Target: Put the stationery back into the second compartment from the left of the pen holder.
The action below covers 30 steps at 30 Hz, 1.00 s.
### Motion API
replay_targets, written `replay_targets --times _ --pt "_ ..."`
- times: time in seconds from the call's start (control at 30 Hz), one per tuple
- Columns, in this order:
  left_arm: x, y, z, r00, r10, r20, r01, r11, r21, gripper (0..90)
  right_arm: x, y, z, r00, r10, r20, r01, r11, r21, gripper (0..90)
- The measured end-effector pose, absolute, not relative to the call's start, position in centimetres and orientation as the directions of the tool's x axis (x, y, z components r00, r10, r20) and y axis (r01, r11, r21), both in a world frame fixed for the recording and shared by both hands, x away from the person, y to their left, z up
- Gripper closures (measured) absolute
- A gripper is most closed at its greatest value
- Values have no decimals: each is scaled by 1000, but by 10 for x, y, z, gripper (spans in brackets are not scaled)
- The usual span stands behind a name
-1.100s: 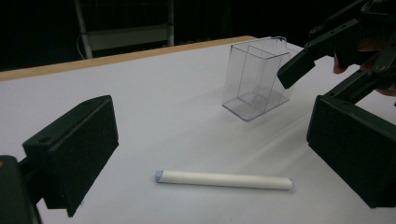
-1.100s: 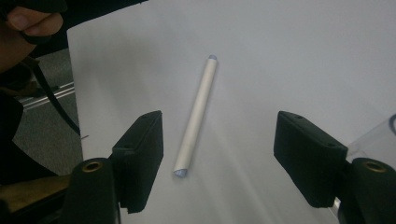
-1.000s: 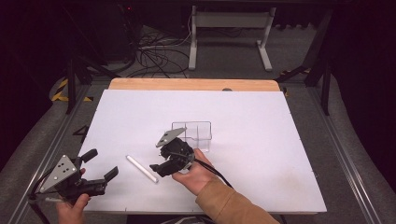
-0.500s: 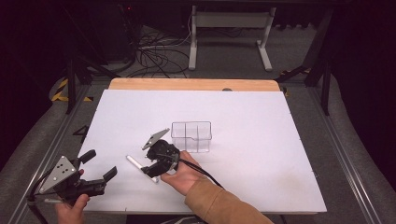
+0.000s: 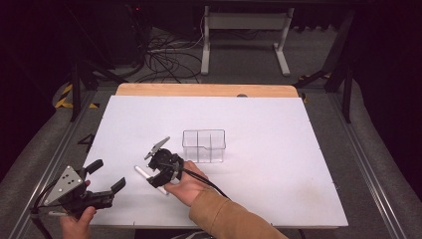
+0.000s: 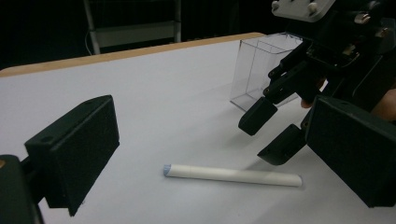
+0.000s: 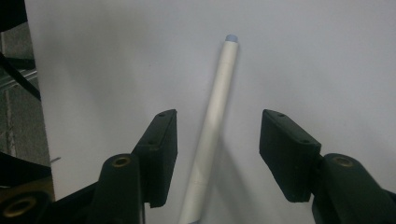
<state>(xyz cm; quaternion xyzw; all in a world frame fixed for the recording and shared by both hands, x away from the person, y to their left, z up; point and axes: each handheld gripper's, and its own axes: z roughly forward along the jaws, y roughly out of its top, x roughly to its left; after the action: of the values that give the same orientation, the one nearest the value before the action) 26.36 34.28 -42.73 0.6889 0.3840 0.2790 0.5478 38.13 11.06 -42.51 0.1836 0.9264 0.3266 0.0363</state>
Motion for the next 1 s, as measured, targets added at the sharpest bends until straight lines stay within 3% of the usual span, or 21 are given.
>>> replay_targets --times 1.0 --pt "266 341 -428 553 833 -32 223 -112 968 36 383 136 -454 -930 368 10 303 749 589 631"
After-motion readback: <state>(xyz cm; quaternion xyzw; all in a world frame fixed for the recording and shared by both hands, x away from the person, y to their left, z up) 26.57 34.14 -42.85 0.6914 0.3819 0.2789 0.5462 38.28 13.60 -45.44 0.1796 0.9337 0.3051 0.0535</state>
